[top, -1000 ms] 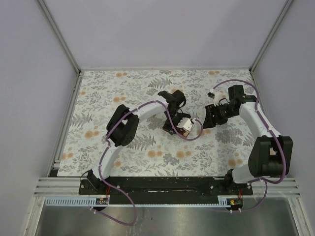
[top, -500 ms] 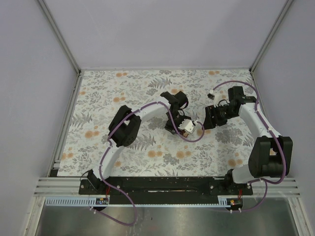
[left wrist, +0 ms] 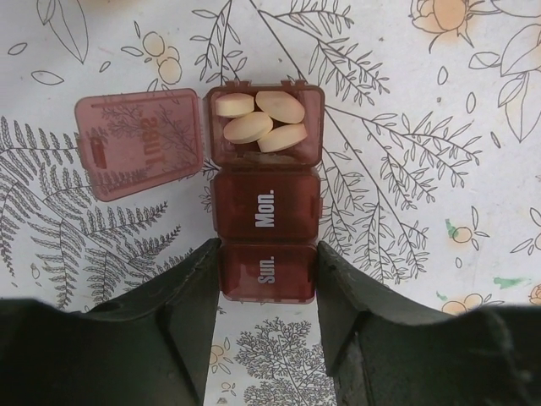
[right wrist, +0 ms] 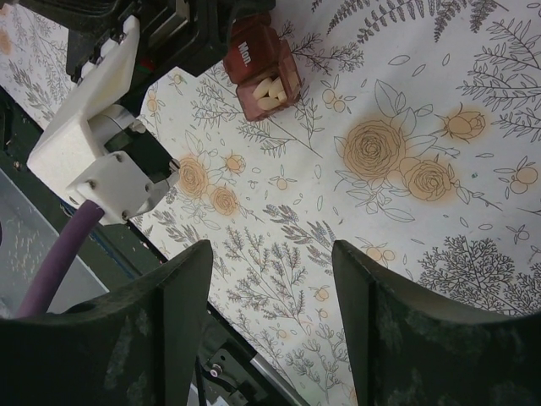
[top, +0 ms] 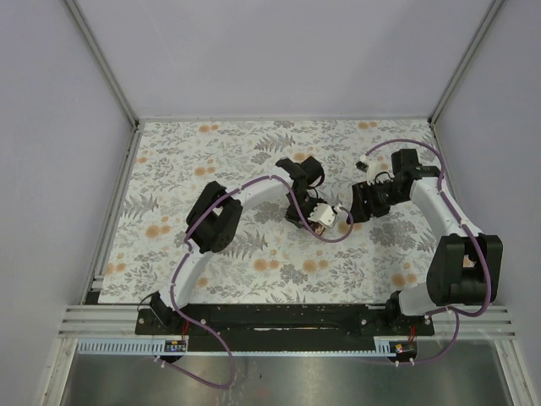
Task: Sort the pills into containers
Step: Close the pill container at the center of the board.
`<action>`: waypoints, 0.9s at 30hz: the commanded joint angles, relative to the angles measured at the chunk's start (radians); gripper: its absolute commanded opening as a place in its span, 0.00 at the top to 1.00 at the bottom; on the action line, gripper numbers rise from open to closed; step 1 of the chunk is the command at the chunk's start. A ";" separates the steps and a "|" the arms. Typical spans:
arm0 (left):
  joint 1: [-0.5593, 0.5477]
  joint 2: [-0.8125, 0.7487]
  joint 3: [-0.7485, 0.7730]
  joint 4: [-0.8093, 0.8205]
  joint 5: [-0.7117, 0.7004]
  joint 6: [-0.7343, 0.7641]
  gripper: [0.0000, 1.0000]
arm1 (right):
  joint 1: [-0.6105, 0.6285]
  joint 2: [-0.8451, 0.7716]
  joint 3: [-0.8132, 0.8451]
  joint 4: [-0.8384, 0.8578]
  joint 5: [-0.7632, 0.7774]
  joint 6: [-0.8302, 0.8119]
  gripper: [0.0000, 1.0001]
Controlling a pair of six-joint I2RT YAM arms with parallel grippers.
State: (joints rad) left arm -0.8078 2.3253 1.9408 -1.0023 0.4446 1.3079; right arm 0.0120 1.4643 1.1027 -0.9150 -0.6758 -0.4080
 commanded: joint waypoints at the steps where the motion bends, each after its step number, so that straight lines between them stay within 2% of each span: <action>1: -0.007 -0.063 -0.063 0.066 -0.012 -0.018 0.58 | -0.033 -0.038 -0.007 -0.005 -0.025 -0.017 0.32; 16: 0.004 -0.188 -0.175 0.108 0.009 -0.127 0.99 | -0.044 -0.009 0.009 0.028 -0.036 0.058 0.29; 20: 0.016 -0.227 -0.192 0.123 0.034 -0.183 1.00 | -0.044 0.019 0.032 0.060 -0.068 0.127 0.27; 27: 0.016 -0.325 -0.289 0.252 0.017 -0.344 1.00 | -0.044 0.096 0.088 0.137 -0.148 0.288 0.21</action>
State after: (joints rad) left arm -0.7956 2.0914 1.6745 -0.8360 0.4438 1.0737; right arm -0.0273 1.5227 1.1229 -0.8452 -0.7456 -0.2352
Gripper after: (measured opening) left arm 0.482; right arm 0.771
